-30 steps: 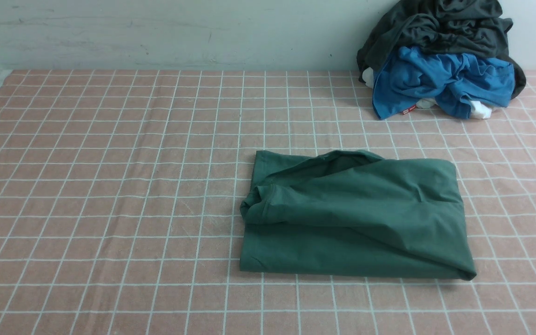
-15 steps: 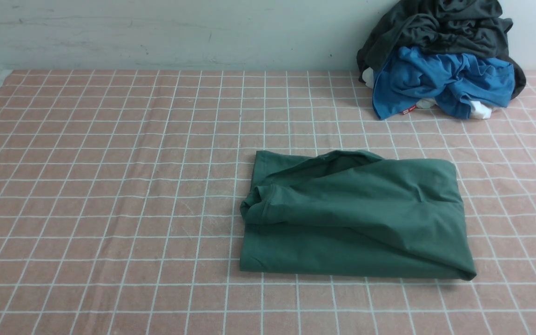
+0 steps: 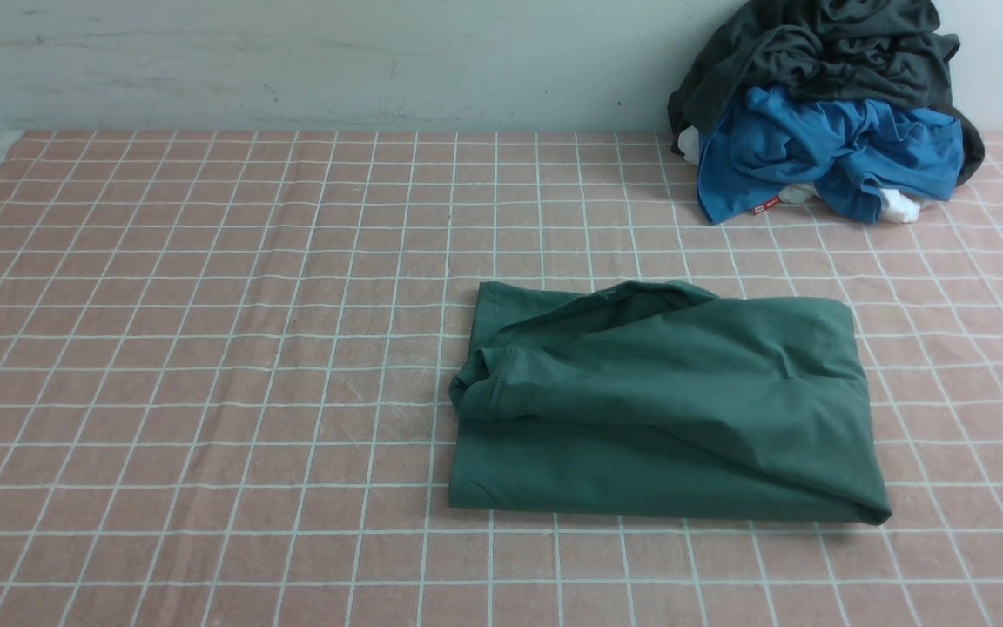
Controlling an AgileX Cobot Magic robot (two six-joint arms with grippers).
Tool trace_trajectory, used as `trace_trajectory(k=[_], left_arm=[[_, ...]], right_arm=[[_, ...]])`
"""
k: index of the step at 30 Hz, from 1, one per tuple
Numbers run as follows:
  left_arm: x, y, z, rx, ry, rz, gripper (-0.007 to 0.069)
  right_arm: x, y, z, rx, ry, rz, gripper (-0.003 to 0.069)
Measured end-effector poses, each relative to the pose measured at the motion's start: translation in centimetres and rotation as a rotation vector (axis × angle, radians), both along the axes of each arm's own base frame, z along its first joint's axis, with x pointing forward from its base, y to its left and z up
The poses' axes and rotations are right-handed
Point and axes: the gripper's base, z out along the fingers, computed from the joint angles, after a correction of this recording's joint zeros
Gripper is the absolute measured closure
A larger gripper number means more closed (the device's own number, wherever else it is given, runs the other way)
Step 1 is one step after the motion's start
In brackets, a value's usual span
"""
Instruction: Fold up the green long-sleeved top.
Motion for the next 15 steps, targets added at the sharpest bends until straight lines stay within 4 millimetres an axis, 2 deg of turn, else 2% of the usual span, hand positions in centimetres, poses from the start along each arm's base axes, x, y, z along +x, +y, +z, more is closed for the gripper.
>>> trace_trajectory(k=[2, 3, 5, 6, 8, 10, 15], left_arm=[[0.0, 0.0, 0.0, 0.000, 0.000, 0.000, 0.0611], [0.0, 0.0, 0.0, 0.000, 0.000, 0.000, 0.0611], [0.0, 0.0, 0.0, 0.000, 0.000, 0.000, 0.0611], [0.0, 0.0, 0.0, 0.000, 0.000, 0.000, 0.0611], [0.0, 0.0, 0.0, 0.000, 0.000, 0.000, 0.0611], [0.0, 0.0, 0.0, 0.000, 0.000, 0.000, 0.0611], [0.0, 0.0, 0.0, 0.001, 0.003, 0.001, 0.0611]], right_arm=[[-0.1, -0.2, -2.2, 0.010, 0.014, -0.047, 0.0673], [-0.1, -0.5, -4.2, 0.036, 0.014, -0.097, 0.0673], [-0.1, -0.6, -5.3, 0.047, 0.006, -0.131, 0.0673], [-0.1, -0.8, -7.0, 0.070, 0.000, -0.169, 0.0673], [0.1, -0.9, -8.5, 0.089, 0.016, -0.200, 0.0673], [0.2, -1.0, -9.6, 0.108, 0.039, -0.213, 0.0673], [0.2, -1.1, -9.9, 0.145, 0.055, -0.227, 0.0673]])
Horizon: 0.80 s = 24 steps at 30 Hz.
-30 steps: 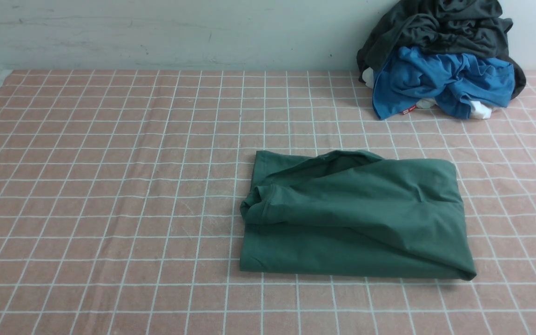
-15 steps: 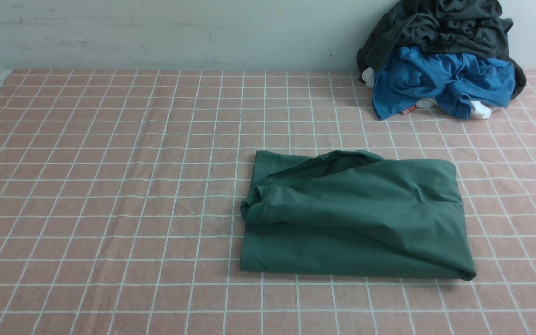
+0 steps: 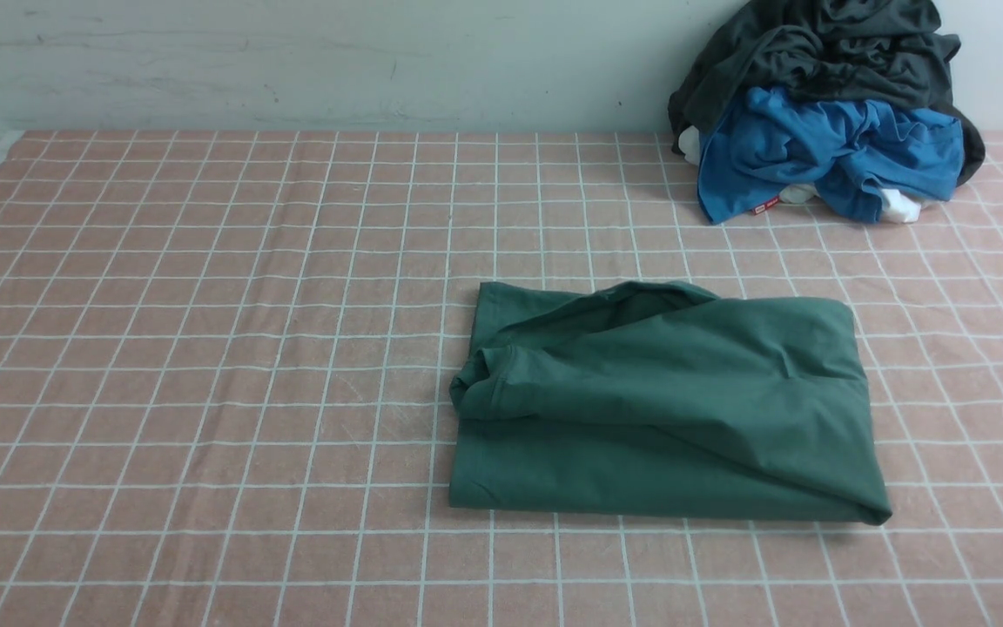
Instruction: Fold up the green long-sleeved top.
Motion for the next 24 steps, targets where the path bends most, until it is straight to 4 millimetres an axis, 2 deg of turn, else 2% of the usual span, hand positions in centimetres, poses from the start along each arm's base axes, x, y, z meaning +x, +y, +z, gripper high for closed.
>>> trace_trajectory(k=[24], left_arm=[[-0.03, 0.04, -0.14, 0.005, 0.015, 0.003, 0.0611]], right_arm=[[-0.03, -0.09, -0.05, -0.023, 0.012, -0.005, 0.0673]])
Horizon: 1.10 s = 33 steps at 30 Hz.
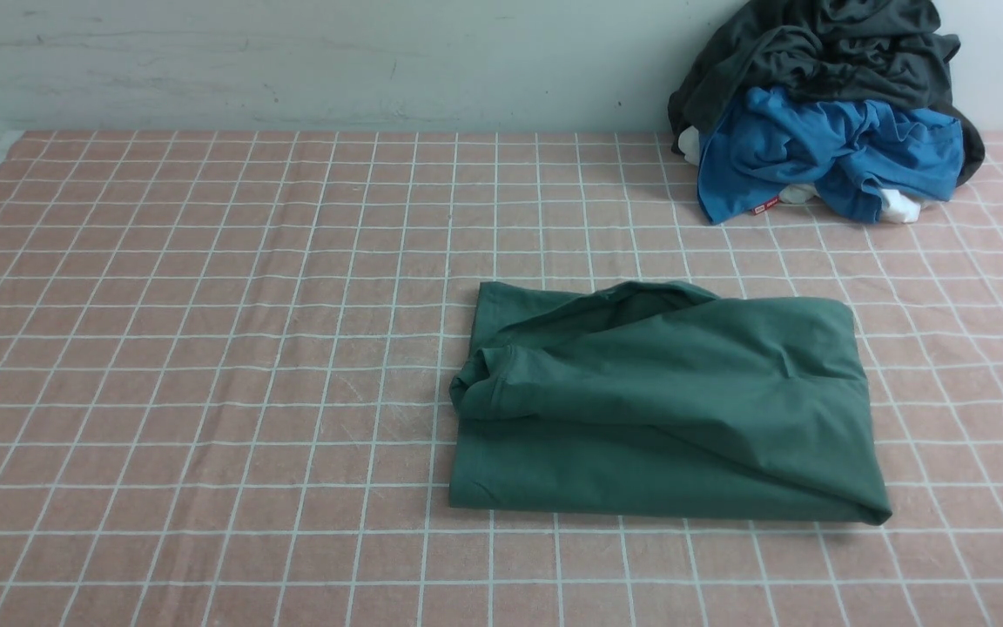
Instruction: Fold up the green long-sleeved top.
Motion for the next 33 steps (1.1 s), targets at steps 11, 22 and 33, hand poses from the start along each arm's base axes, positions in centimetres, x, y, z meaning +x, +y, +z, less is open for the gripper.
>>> trace_trajectory(k=[11, 22, 33], left_arm=[[0.0, 0.0, 0.0, 0.000, 0.000, 0.000, 0.0611], [2.1, -1.4, -3.3, -0.062, -0.068, 0.090, 0.0611], [4.0, -0.7, -9.8, -0.028, -0.105, 0.311, 0.0611]], right_arm=[[0.0, 0.0, 0.0, 0.000, 0.000, 0.000, 0.0673], [0.0, 0.0, 0.0, 0.000, 0.000, 0.000, 0.0673], [0.0, 0.0, 0.0, 0.000, 0.000, 0.000, 0.0673]])
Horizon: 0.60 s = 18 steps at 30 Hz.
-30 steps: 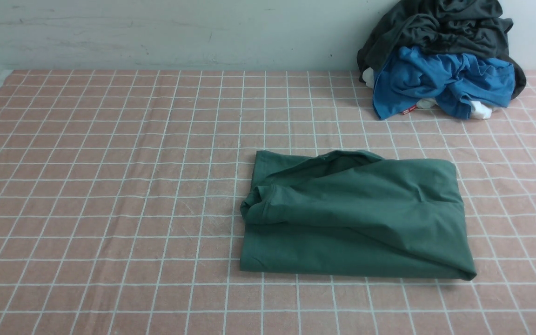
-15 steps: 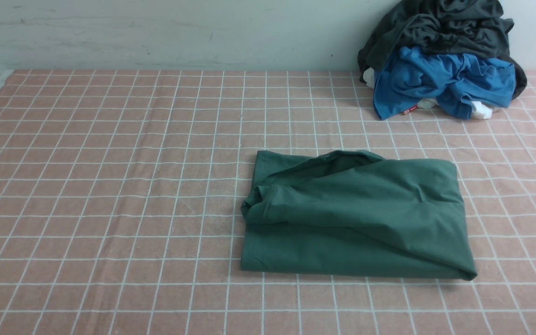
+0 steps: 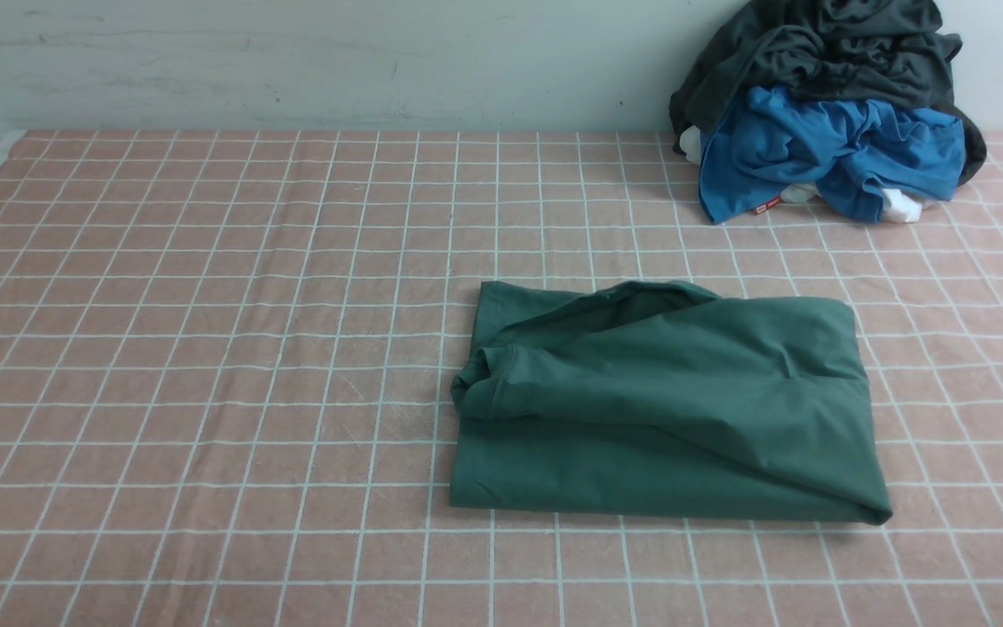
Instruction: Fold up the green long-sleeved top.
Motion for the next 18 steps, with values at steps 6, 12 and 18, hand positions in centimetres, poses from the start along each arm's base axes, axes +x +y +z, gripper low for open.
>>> trace_trajectory(k=[6, 12, 18], left_arm=[[0.11, 0.17, -1.28, -0.082, 0.026, 0.035, 0.0611], [-0.02, 0.01, -1.81, -0.082, 0.087, 0.005, 0.0611], [-0.02, 0.00, -1.81, -0.081, 0.087, 0.004, 0.0611]], right_arm=[[0.00, 0.00, 0.00, -0.001, 0.000, 0.000, 0.0673], [0.00, 0.00, 0.00, -0.007, 0.000, 0.001, 0.0673], [0.00, 0.00, 0.00, -0.016, 0.001, 0.003, 0.0673]])
